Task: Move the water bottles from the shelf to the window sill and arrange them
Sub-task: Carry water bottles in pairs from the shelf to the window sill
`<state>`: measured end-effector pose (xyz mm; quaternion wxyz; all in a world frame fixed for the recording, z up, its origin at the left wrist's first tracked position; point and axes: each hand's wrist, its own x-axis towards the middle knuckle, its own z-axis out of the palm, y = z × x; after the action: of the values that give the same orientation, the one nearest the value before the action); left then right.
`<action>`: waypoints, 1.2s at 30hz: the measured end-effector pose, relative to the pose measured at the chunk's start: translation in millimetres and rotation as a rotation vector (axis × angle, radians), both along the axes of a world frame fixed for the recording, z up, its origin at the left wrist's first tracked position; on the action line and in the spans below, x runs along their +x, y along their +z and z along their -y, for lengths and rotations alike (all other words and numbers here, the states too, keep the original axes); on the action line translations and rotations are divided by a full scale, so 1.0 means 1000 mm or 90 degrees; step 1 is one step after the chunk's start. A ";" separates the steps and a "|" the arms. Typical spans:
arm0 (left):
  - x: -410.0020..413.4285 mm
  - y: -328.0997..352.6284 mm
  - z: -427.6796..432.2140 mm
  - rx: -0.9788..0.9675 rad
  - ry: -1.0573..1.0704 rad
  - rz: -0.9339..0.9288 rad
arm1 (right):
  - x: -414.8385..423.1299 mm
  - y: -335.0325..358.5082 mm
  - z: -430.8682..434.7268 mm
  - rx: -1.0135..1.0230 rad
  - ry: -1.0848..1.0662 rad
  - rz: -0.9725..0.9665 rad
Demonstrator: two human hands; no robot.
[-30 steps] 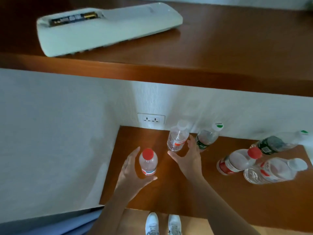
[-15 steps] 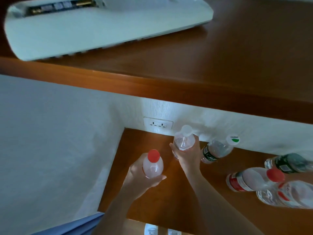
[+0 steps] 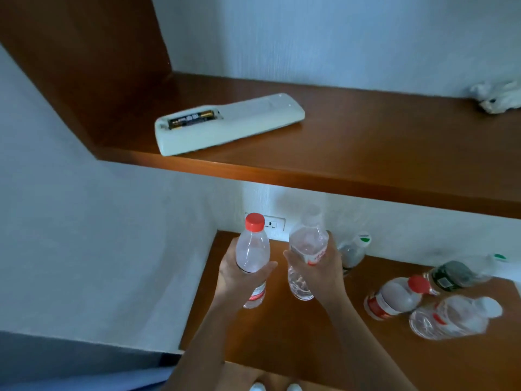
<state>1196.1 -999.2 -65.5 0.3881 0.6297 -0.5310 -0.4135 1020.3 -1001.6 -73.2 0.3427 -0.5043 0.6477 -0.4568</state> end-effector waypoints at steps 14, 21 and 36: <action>0.040 0.030 -0.027 -0.089 0.130 -0.084 | 0.034 0.036 -0.014 -0.098 0.081 0.010; 0.056 0.054 -0.084 -0.177 0.244 -0.088 | 0.063 0.053 -0.024 -0.110 0.308 0.101; 0.091 0.061 -0.333 -0.192 0.810 0.032 | 0.202 0.047 -0.172 -0.054 0.849 0.165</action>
<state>1287.0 -666.4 -4.8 0.6286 0.7691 -0.1154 -0.0092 1222.3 -829.7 -25.9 0.6061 -0.7498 0.1334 -0.2295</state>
